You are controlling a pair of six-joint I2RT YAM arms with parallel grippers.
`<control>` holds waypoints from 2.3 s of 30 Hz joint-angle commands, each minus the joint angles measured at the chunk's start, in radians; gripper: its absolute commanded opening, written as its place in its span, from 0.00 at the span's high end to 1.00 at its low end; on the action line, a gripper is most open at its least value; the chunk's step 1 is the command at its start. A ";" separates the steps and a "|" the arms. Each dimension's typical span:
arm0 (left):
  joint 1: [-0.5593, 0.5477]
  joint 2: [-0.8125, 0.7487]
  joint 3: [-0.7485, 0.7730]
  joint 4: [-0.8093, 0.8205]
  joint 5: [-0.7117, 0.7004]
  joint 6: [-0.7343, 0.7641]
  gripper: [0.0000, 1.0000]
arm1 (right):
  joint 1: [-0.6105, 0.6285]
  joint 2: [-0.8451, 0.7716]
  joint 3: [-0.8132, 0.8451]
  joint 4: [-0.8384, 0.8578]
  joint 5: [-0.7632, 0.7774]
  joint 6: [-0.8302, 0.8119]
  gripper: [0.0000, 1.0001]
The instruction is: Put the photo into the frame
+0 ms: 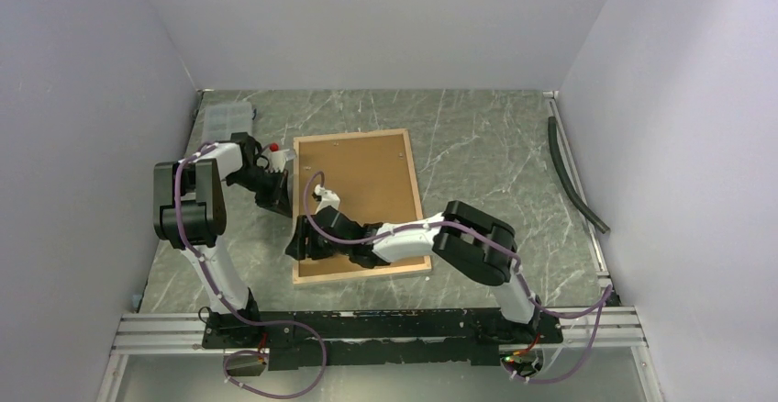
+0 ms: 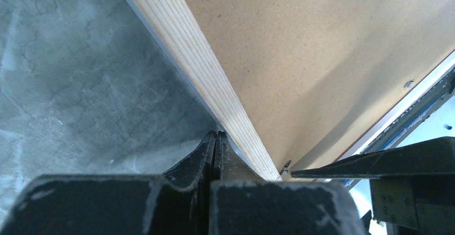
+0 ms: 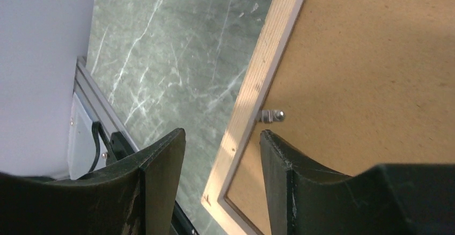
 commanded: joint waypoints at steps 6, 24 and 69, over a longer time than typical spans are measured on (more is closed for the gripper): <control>0.012 -0.085 0.109 -0.091 0.035 0.015 0.96 | -0.032 -0.195 -0.081 0.054 -0.042 -0.112 0.39; -0.003 0.033 0.089 -0.011 0.026 -0.025 0.90 | -0.010 -0.032 -0.009 0.043 -0.102 -0.073 0.39; 0.040 0.169 0.413 -0.028 0.102 -0.235 0.58 | -0.381 -0.144 0.148 -0.066 -0.302 -0.261 0.24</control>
